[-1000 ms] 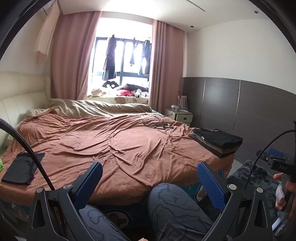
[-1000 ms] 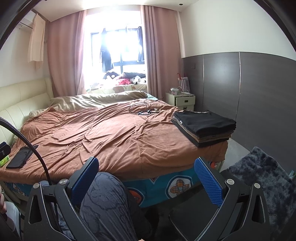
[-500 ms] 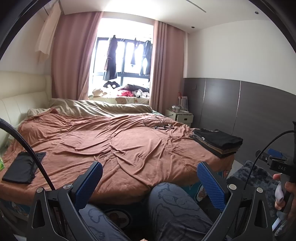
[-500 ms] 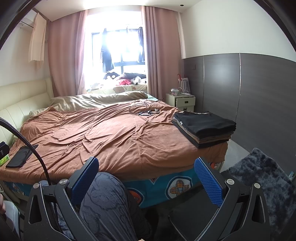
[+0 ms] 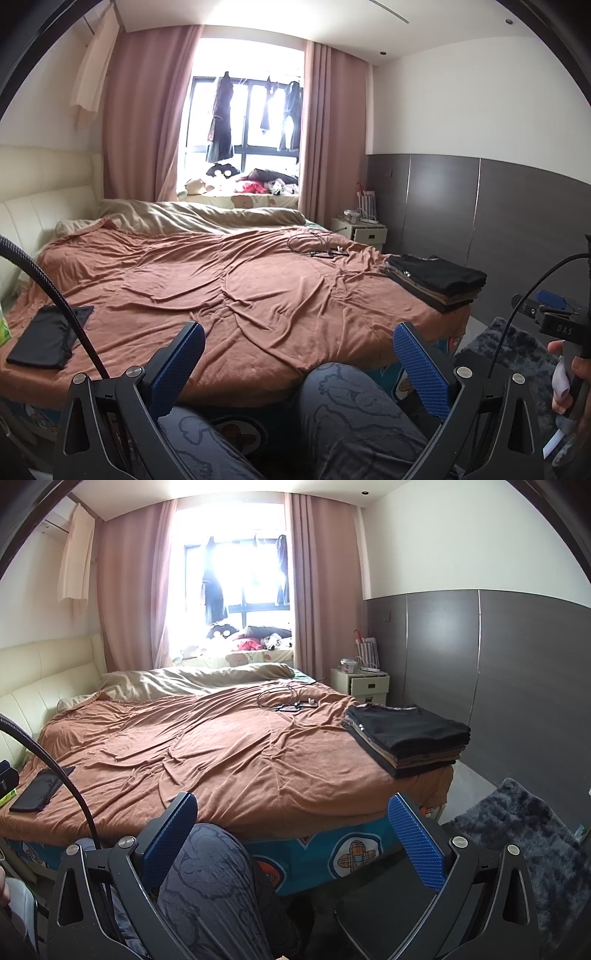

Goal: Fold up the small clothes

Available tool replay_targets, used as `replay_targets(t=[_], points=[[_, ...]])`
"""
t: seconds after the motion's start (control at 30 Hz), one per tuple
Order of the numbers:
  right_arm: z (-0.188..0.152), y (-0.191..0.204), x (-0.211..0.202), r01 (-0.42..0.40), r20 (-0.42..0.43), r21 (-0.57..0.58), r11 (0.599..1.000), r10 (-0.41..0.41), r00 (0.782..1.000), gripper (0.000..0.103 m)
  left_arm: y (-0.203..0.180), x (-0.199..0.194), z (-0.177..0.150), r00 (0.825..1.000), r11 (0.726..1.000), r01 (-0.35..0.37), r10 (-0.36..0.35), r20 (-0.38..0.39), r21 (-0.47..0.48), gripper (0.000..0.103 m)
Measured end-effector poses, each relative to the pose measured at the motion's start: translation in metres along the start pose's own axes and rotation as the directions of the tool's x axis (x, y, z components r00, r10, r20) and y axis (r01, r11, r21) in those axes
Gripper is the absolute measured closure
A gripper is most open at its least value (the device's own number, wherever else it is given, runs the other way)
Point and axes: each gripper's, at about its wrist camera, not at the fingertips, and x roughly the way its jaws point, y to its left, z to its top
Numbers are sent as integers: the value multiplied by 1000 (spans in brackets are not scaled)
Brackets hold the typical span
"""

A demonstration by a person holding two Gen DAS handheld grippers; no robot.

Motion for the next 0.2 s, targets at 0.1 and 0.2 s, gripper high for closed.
replay_targets(t=[0.1,0.2], points=[[0,-1,0,-2,0,2,1000,2,1000,0,1,0,-1,1000,1000,9,-9,-4,-6,0],[0,-3,1,-3,0,1,1000,3,1000,0,1,0,-1,1000,1000,7,-7,-1,-5,0]])
